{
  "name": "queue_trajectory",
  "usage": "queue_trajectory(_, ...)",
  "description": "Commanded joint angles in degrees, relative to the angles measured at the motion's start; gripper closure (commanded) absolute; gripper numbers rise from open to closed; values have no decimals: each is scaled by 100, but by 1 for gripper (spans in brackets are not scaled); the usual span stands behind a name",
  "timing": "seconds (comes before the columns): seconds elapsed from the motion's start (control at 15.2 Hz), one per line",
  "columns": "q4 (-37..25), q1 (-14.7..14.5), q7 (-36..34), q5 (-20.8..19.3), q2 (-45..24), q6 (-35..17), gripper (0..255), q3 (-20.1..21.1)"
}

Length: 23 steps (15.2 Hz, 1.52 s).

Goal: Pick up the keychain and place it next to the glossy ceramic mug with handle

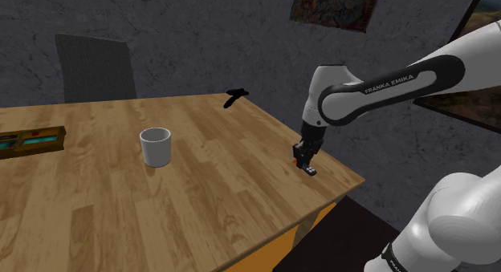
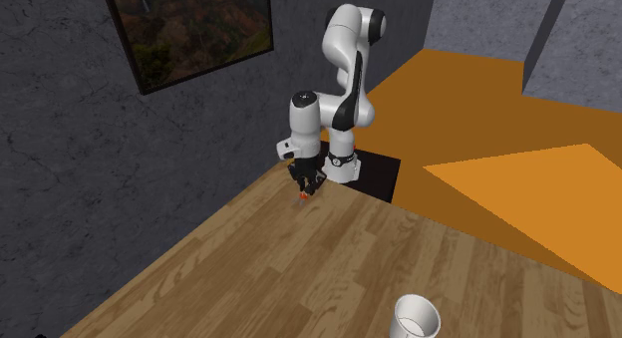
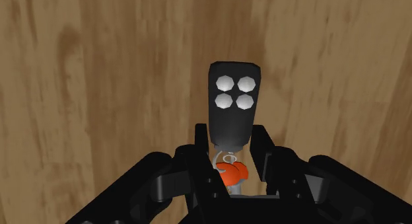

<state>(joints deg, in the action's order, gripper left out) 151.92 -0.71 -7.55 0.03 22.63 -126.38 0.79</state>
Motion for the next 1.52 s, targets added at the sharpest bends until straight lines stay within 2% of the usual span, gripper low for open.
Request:
queue_trajectory(0.0, -73, -2, -1, 2, 113, 190, 255, 1)
queue_trajectory(1.45, -1327, -3, 9, 4, 746, 2076, 255, -9)
